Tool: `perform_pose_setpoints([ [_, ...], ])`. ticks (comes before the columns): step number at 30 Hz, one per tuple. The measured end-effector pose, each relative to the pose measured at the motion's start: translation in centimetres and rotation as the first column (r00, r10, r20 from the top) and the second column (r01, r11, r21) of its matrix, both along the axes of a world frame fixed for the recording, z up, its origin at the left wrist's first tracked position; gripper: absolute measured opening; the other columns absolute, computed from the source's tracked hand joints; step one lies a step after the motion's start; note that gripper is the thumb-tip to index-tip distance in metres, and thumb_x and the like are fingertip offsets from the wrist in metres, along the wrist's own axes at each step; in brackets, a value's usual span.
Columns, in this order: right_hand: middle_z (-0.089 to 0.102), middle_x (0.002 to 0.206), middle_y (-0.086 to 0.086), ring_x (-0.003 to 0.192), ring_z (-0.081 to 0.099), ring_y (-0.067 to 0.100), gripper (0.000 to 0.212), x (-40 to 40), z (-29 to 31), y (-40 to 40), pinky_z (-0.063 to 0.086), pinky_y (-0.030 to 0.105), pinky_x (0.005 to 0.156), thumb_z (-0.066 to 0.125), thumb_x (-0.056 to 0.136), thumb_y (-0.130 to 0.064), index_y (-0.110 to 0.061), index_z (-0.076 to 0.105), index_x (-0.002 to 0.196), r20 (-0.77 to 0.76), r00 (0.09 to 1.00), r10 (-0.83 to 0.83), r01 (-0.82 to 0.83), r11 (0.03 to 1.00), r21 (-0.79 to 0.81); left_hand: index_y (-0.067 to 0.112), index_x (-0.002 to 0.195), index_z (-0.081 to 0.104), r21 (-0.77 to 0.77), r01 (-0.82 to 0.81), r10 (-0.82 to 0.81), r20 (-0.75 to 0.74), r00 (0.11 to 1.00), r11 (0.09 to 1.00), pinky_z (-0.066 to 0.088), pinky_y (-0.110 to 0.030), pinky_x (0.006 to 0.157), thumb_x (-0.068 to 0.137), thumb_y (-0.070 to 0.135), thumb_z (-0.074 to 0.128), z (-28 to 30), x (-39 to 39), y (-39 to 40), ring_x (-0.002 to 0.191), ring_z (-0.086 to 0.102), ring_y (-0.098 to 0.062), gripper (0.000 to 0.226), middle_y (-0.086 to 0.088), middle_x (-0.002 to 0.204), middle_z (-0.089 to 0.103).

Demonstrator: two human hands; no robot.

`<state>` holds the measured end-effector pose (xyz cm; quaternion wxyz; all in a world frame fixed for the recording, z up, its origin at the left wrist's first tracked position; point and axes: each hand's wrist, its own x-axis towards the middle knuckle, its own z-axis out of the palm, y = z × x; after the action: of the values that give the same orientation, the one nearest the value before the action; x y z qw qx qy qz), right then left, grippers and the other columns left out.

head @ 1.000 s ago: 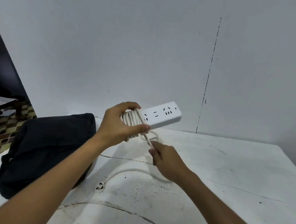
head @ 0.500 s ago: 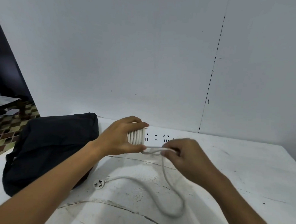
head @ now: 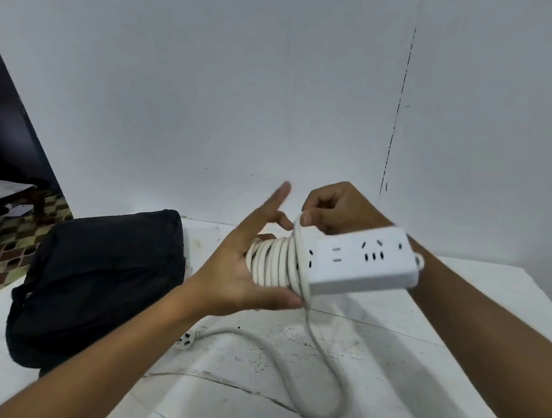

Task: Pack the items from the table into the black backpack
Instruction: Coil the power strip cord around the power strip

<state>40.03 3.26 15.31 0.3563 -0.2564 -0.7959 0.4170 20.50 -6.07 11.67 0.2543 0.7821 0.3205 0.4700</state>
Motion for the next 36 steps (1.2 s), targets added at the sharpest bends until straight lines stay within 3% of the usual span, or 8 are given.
perform_pose_setpoints([
  [3, 0.068, 0.071, 0.003, 0.075, 0.064, 0.029, 0.018, -0.8, -3.9, 0.8, 0.047, 0.026, 0.056, 0.079, 0.071, -0.025, -0.010, 0.071, 0.078, -0.258, 0.965, -0.048, -0.017, 0.970, -0.244, 0.027, 0.124, 0.060, -0.013, -0.030, 0.032, 0.185, 0.982, 0.999, 0.049, -0.028, 0.083, 0.054, 0.060, 0.083, 1.0, 0.5, 0.3, 0.104, 0.059, -0.021, 0.081, -0.013, 0.120, 0.054],
  [5, 0.057, 0.057, 0.008, 0.053, 0.052, 0.024, 0.013, -1.5, -5.1, -0.6, 0.039, 0.023, 0.049, 0.062, 0.081, -0.011, -0.008, 0.065, 0.068, -0.286, 0.952, -0.111, 0.040, 0.969, -0.243, 0.025, 0.114, 0.066, -0.067, -0.076, 0.091, 0.270, 0.959, 0.995, 0.052, -0.030, 0.080, 0.052, 0.061, 0.083, 1.6, 0.5, 0.7, 0.103, 0.062, -0.021, 0.074, -0.016, 0.119, 0.058],
  [8, 0.051, 0.047, 0.003, 0.040, 0.038, 0.015, 0.027, -2.5, -5.9, -3.3, 0.034, 0.024, 0.046, 0.049, 0.089, -0.011, -0.010, 0.057, 0.063, -0.238, 0.960, -0.146, 0.100, 0.976, -0.195, 0.023, 0.106, 0.069, -0.148, -0.137, 0.177, 0.311, 0.934, 0.980, 0.054, -0.024, 0.072, 0.051, 0.048, 0.087, 2.0, 0.0, 1.2, 0.087, 0.066, -0.011, 0.063, 0.000, 0.104, 0.068],
  [13, 0.061, 0.062, 0.010, 0.045, 0.052, 0.014, 0.020, -3.4, -8.9, -4.6, 0.042, 0.021, 0.047, 0.043, 0.098, -0.001, -0.009, 0.061, 0.102, -0.172, 0.976, -0.135, 0.092, 0.968, -0.233, 0.017, 0.102, 0.070, -0.271, -0.233, 0.314, 0.311, 0.897, 0.934, 0.052, -0.018, 0.067, 0.061, 0.030, 0.081, 0.7, -0.2, 2.7, 0.076, 0.066, -0.004, 0.045, 0.012, 0.089, 0.070],
  [19, 0.062, 0.067, 0.016, 0.066, 0.065, 0.016, 0.014, -1.6, -10.5, -5.1, 0.051, 0.026, 0.073, 0.051, 0.096, -0.006, -0.007, 0.062, 0.104, -0.085, 0.985, -0.149, 0.128, 0.968, -0.214, 0.020, 0.108, 0.070, -0.212, -0.363, 0.400, 0.173, 0.900, 0.907, 0.054, -0.022, 0.071, 0.061, 0.037, 0.085, 0.7, -1.6, 4.4, 0.087, 0.068, -0.009, 0.051, 0.005, 0.102, 0.071],
  [26, 0.065, 0.071, 0.005, 0.057, 0.064, 0.020, 0.013, -1.9, -9.5, -6.3, 0.052, 0.029, 0.054, 0.057, 0.092, -0.017, -0.015, 0.062, 0.104, 0.228, 0.916, -0.329, 0.343, 0.939, -0.023, 0.027, 0.120, 0.063, 0.174, -0.466, 0.497, -0.279, 0.822, 0.868, 0.050, -0.026, 0.087, 0.066, 0.062, 0.073, -0.4, -2.5, 5.5, 0.104, 0.056, -0.001, 0.066, 0.018, 0.115, 0.061],
  [32, 0.066, 0.065, 0.000, 0.067, 0.067, 0.024, 0.018, -0.9, -9.2, -7.3, 0.057, 0.036, 0.072, 0.057, 0.086, 0.000, -0.012, 0.061, 0.099, 0.169, 0.981, -0.095, 0.139, 0.952, -0.272, 0.022, 0.122, 0.063, 0.352, -0.473, 0.577, -0.310, 0.756, 0.808, 0.051, -0.039, 0.090, 0.069, 0.064, 0.065, -0.2, -3.5, 6.2, 0.108, 0.060, -0.015, 0.067, 0.007, 0.122, 0.064],
  [36, 0.056, 0.062, -0.010, 0.058, 0.055, 0.011, 0.008, -0.9, -8.5, -8.0, 0.039, 0.013, 0.056, 0.061, 0.091, -0.023, -0.020, 0.065, 0.096, 0.406, 0.859, -0.311, 0.247, 0.948, 0.203, 0.025, 0.124, 0.062, 0.453, -0.431, 0.617, -0.448, 0.647, 0.780, 0.052, -0.043, 0.082, 0.072, 0.065, 0.061, -0.8, -4.4, 6.8, 0.100, 0.060, -0.019, 0.066, 0.007, 0.125, 0.062],
])
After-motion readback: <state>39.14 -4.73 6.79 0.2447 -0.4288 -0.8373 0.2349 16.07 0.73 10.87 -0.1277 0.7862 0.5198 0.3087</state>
